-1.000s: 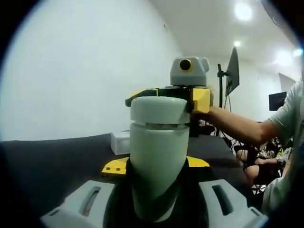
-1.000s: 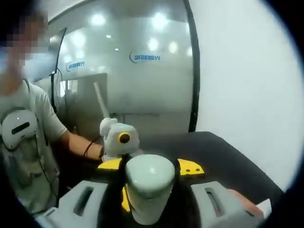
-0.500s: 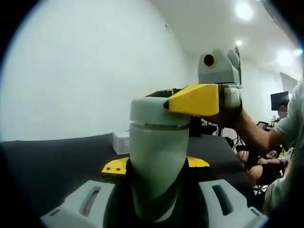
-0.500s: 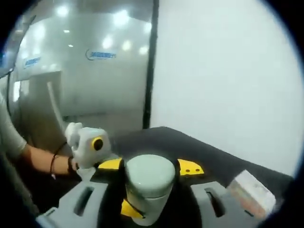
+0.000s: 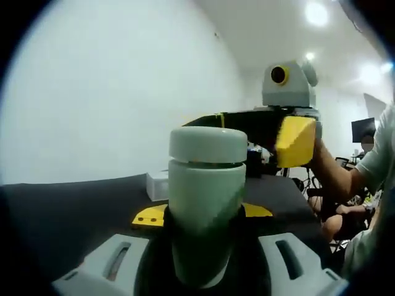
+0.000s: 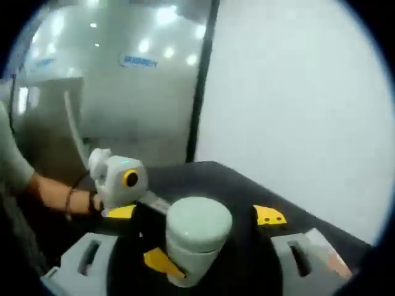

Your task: Assemble the cup parts correctly, then place the assembled cup into the box.

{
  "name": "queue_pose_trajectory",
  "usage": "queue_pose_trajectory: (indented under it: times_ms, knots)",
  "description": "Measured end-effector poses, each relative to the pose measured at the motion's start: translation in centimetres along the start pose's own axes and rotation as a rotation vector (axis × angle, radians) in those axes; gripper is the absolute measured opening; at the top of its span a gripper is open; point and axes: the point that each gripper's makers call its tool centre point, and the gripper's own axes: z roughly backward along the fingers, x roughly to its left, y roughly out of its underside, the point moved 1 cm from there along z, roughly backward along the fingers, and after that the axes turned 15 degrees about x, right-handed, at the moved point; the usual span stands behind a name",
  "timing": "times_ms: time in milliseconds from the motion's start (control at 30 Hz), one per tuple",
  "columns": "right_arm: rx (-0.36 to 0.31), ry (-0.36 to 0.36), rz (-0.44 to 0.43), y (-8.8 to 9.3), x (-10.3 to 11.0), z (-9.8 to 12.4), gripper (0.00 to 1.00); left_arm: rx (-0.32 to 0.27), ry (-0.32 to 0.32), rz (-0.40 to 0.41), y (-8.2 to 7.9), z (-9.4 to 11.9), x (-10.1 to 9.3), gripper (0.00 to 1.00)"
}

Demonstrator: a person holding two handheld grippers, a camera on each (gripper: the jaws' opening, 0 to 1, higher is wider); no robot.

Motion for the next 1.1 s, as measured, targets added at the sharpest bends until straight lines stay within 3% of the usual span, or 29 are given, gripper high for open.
queue_pose_trajectory:
  times_ms: [33, 67, 133, 167, 200, 233, 267, 333, 400, 433, 467, 700, 933, 1100]
  knots:
    - [-0.008, -0.071, -0.005, 0.4, 0.3, 0.3, 0.7, 0.001, 0.002, 0.001, 0.0, 0.0, 0.0, 0.39]
    - [-0.023, -0.17, 0.058, 0.7, 1.0, 0.6, 0.68, 0.0, 0.005, 0.001, 0.0, 0.0, 0.0, 0.39]
    - [-0.075, -0.247, 0.007, 0.4, 0.5, 0.5, 0.69, 0.0, 0.01, -0.001, 0.0, 0.0, 0.0, 0.39]
    - [-0.073, -0.32, 0.039, 0.8, 0.9, 0.7, 0.63, 0.0, 0.014, -0.004, 0.0, 0.0, -0.1, 0.39]
    - [-0.121, -0.369, 0.044, 0.3, 0.8, 0.8, 0.59, 0.001, 0.018, -0.007, 0.0, 0.0, -0.2, 0.39]
    - [-0.131, -0.376, -0.049, 0.0, 0.1, 0.3, 0.58, 0.002, 0.021, -0.007, 0.0, 0.0, -0.2, 0.39]
    - [-0.134, -0.393, -0.068, -0.1, -0.2, 0.0, 0.57, 0.003, 0.021, -0.007, 0.0, 0.0, -0.2, 0.39]
    - [-0.138, -0.334, -0.042, -0.1, -1.1, -1.1, 0.5, 0.004, 0.023, -0.006, 0.0, 0.0, -0.2, 0.39]
    - [-0.126, -0.364, -0.022, 0.1, 0.0, -1.4, 0.47, 0.005, 0.023, -0.002, 0.0, 0.0, -0.2, 0.39]
    - [-0.126, -0.369, -0.045, 0.0, 0.0, -1.1, 0.4, 0.003, 0.018, 0.001, 0.0, 0.0, -0.1, 0.39]
    - [-0.148, -0.365, -0.055, -0.6, 0.0, -1.0, 0.4, 0.003, 0.021, 0.008, 0.0, 0.1, 0.0, 0.39]
    - [-0.112, -0.148, -0.084, 0.2, -0.3, -0.4, 0.4, 0.011, 0.005, -0.004, 0.0, 0.0, -0.1, 0.39]
    - [-0.095, 0.087, -0.174, 0.2, -0.6, -0.8, 0.4, 0.014, -0.013, -0.001, 0.0, 0.2, -0.1, 0.39]
    - [-0.076, 0.339, -0.287, 0.5, -1.3, -0.8, 0.39, 0.014, -0.035, 0.023, 0.0, 0.1, 0.2, 0.39]
